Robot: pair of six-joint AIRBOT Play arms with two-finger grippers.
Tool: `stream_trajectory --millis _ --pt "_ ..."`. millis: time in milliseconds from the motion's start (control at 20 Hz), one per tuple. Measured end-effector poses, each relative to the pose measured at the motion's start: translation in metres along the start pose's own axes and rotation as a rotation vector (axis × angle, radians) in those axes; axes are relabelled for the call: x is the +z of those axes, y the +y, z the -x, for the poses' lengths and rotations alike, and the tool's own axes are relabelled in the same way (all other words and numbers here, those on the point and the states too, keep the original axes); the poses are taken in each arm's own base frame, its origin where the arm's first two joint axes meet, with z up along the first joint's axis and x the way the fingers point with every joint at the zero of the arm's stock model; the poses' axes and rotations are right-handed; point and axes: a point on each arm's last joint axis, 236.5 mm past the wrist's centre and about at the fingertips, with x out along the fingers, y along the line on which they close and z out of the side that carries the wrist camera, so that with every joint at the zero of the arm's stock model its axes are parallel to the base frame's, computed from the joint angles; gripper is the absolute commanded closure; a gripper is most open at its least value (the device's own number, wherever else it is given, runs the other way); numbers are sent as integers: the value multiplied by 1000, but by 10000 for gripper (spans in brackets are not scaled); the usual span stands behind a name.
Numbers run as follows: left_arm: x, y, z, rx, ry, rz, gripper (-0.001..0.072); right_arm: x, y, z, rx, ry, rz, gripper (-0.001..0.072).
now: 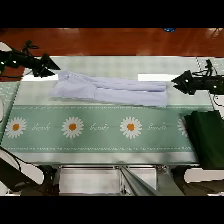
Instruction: Fold the shirts.
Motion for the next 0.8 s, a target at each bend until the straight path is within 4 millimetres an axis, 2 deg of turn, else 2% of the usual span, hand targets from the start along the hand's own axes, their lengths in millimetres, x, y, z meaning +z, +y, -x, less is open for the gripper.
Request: stream_trajectory --millis 150,300,450,550,650,800 --pt "-2 6 50 123 -78 -87 201 -15 -31 17 -101 50 -36 298" --pt "-20 8 74 201 -156 -121 201 -32 -54 13 -160 78 -87 298" --pt "-60 7 68 231 -197 -140 201 -43 -57 -4 -172 95 -101 298" --pt "-87 8 60 243 -204 -152 201 -43 -51 -18 -151 90 -105 298" --pt "-105 9 52 248 -204 -163 201 -45 -42 -35 -121 99 -105 298" --pt "-118 7 45 241 -208 -171 201 -49 -28 -63 -83 132 -107 316"
